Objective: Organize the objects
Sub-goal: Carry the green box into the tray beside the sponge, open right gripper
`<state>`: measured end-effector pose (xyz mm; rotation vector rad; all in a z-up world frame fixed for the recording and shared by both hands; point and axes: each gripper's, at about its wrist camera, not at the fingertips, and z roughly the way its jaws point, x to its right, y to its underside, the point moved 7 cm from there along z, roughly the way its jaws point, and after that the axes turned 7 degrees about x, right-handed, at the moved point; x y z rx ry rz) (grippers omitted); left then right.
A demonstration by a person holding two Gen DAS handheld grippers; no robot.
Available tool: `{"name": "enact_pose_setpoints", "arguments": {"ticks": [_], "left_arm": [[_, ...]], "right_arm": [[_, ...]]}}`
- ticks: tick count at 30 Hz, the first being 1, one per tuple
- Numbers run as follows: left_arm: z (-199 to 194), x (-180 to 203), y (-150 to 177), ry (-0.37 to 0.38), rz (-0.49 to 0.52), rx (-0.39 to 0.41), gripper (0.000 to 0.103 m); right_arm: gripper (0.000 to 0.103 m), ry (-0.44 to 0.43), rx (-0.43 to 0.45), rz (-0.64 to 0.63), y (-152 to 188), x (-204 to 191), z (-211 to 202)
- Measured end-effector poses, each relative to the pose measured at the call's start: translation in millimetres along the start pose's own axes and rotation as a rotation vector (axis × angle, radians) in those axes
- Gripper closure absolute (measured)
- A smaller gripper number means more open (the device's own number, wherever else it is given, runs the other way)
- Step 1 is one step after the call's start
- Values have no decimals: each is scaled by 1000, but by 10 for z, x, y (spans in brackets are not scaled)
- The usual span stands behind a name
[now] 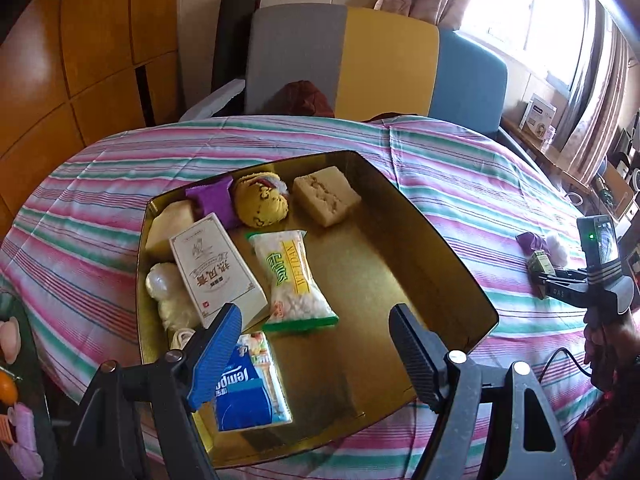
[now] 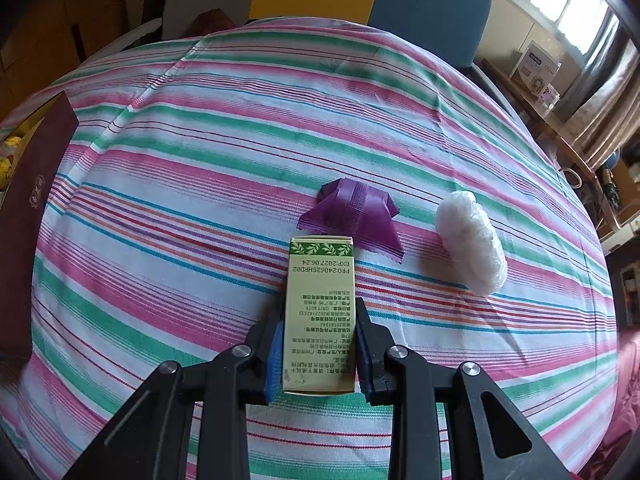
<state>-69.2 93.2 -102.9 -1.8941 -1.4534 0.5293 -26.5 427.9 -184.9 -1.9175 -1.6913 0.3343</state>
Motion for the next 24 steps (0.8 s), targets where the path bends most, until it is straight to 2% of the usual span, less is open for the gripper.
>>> {"name": "enact_pose_setpoints", "arguments": {"ticks": [8, 17, 24], "left_arm": [[-38, -24, 52, 38, -26, -1, 26], [-69, -47, 57, 40, -25, 1, 26], [-89, -104, 73, 52, -35, 2, 28]], "right_arm": [[73, 17, 5, -11, 7, -6, -7], [73, 40, 6, -29, 27, -35, -36], [73, -7, 0, 10, 41, -155, -170]]}}
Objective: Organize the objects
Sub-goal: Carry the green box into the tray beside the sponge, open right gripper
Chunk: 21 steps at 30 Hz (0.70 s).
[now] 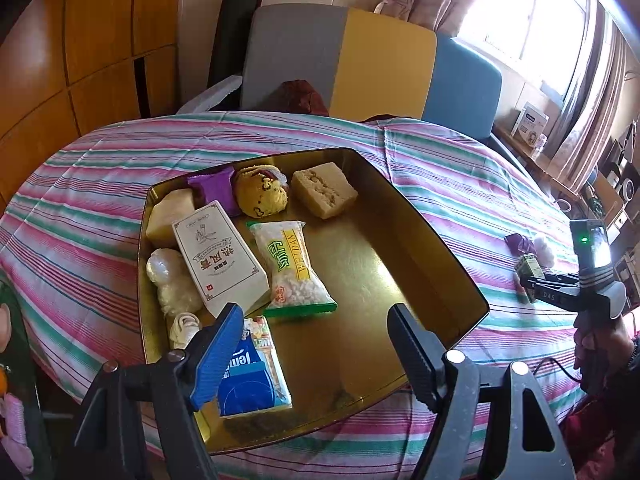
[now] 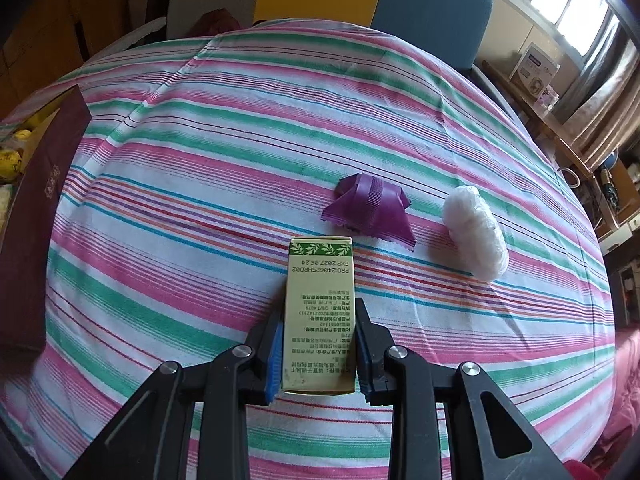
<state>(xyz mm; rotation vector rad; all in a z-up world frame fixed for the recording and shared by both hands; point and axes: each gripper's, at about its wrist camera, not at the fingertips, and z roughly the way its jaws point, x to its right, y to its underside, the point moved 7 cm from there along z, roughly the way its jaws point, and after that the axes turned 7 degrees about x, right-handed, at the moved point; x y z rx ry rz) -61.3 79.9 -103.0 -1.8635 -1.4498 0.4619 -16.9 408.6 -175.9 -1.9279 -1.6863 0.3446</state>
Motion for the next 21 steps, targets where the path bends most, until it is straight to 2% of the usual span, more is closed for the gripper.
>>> {"name": "enact_pose_setpoints", "arguments": {"ticks": [4, 7, 14, 17, 21], "left_arm": [[-31, -90, -20, -3, -25, 11, 28], [-75, -206, -50, -8, -55, 22, 28], [-194, -522, -95, -43, -119, 52, 29], [-197, -594, -92, -45, -134, 54, 33], [-162, -665, -62, -41, -152, 45, 34]], "right_arm": [[73, -74, 38, 43, -104, -198, -257], [73, -140, 81, 35, -259, -495, -515], [73, -328, 174, -109, -670, -1626, -1087], [73, -393, 164, -178, -763, -2143, -1132], [73, -411, 95, -250, -845, -2670, -904]]}}
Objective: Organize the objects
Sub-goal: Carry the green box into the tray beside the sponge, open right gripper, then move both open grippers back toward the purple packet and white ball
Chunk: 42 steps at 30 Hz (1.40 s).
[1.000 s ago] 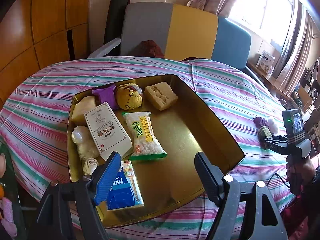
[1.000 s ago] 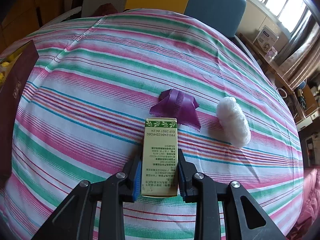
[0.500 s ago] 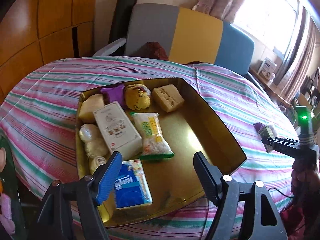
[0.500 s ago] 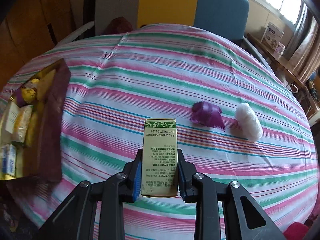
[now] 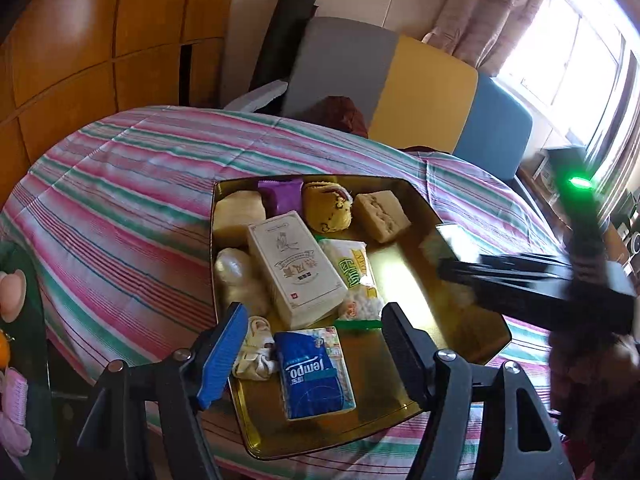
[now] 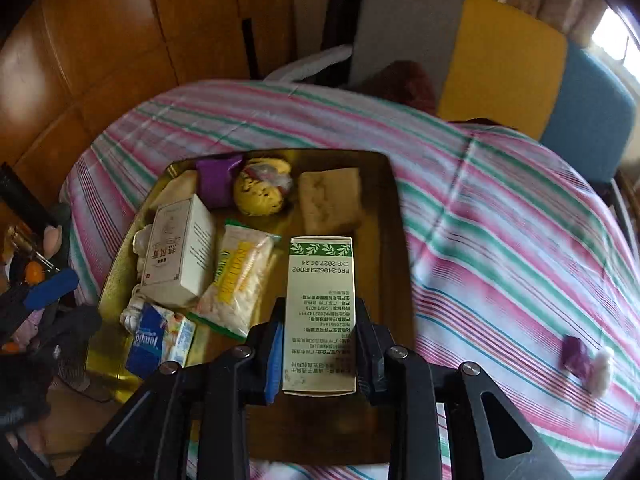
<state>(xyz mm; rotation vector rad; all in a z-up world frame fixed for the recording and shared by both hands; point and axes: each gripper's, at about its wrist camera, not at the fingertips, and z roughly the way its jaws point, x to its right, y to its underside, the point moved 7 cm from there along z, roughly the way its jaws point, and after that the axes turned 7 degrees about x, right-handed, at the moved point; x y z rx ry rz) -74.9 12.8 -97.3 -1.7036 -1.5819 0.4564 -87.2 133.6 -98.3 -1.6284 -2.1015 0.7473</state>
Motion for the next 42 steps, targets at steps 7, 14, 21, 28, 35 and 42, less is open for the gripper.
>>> {"name": "enact_pose_setpoints", "arguments": {"ticks": [7, 14, 21, 28, 35, 42], "left_arm": [[60, -111, 48, 5, -34, -19, 34], [93, -153, 64, 0, -41, -27, 34], [56, -92, 46, -3, -12, -17, 34], [-8, 65, 21, 5, 39, -6, 34], [-37, 289, 12, 14, 96, -3, 34], [-11, 563, 50, 34, 160, -17, 34]], "right_arm": [[72, 36, -143, 24, -29, -58, 737], [53, 7, -97, 55, -97, -38, 734], [40, -1, -9, 65, -110, 40, 353], [34, 17, 68, 92, 92, 320, -193], [30, 130, 97, 156, 389, 962, -573], [30, 267, 108, 268, 681, 1819, -837]]}}
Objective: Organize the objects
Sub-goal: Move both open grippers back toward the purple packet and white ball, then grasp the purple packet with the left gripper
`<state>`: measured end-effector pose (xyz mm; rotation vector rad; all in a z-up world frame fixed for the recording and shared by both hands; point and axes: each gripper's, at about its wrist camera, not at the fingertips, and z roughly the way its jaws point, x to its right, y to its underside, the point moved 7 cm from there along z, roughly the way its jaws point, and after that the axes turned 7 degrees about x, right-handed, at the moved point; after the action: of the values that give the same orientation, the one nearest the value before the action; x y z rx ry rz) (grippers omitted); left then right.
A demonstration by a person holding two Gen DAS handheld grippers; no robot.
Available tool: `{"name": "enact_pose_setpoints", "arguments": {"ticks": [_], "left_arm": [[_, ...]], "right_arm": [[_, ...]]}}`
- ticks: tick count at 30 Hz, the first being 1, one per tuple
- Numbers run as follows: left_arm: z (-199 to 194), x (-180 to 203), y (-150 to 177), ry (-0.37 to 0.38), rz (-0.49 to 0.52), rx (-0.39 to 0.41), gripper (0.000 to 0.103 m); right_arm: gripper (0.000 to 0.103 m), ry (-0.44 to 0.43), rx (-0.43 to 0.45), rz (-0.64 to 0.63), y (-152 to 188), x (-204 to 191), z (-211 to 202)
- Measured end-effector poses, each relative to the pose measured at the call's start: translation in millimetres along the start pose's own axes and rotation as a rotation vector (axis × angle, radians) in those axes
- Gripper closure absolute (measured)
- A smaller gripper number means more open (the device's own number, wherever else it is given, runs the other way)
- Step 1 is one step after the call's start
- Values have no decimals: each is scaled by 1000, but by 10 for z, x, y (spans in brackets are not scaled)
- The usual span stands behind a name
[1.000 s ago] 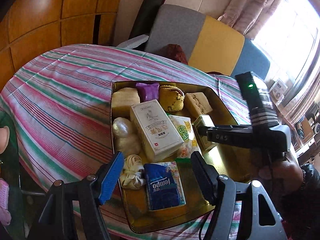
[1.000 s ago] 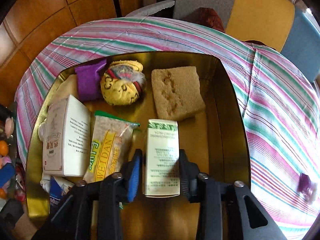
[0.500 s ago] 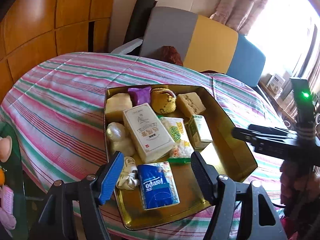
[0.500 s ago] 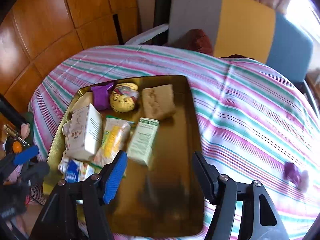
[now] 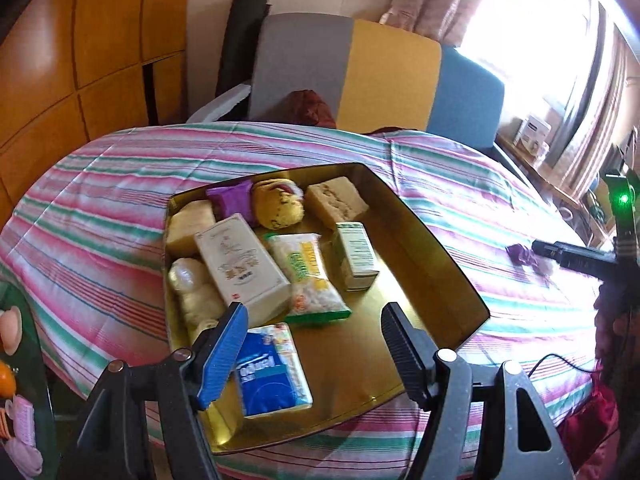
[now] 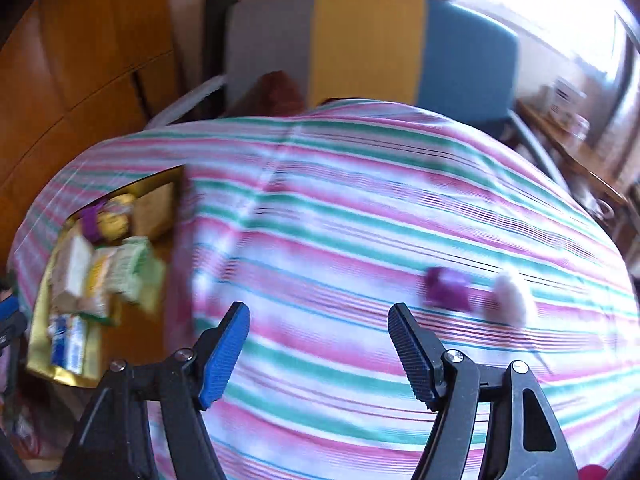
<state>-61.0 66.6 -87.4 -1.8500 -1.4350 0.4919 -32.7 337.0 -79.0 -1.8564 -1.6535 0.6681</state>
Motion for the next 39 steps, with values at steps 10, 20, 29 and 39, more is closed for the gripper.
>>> {"name": "enact_pose_setpoints", "arguments": {"ticks": [10, 20, 29, 39], "left_arm": [[96, 563, -28, 52, 114, -23, 34], [375, 1434, -39, 175, 233, -86, 44], [740, 2266, -11, 352, 249, -209, 50], [1424, 3142, -137, 465, 187, -362, 49]], "right_arm": [[26, 277, 13, 197, 231, 1536, 84], [27, 381, 73, 574, 461, 2340, -152], [27, 360, 65, 708, 584, 2499, -177], [27, 317, 44, 730, 607, 2478, -131]]}}
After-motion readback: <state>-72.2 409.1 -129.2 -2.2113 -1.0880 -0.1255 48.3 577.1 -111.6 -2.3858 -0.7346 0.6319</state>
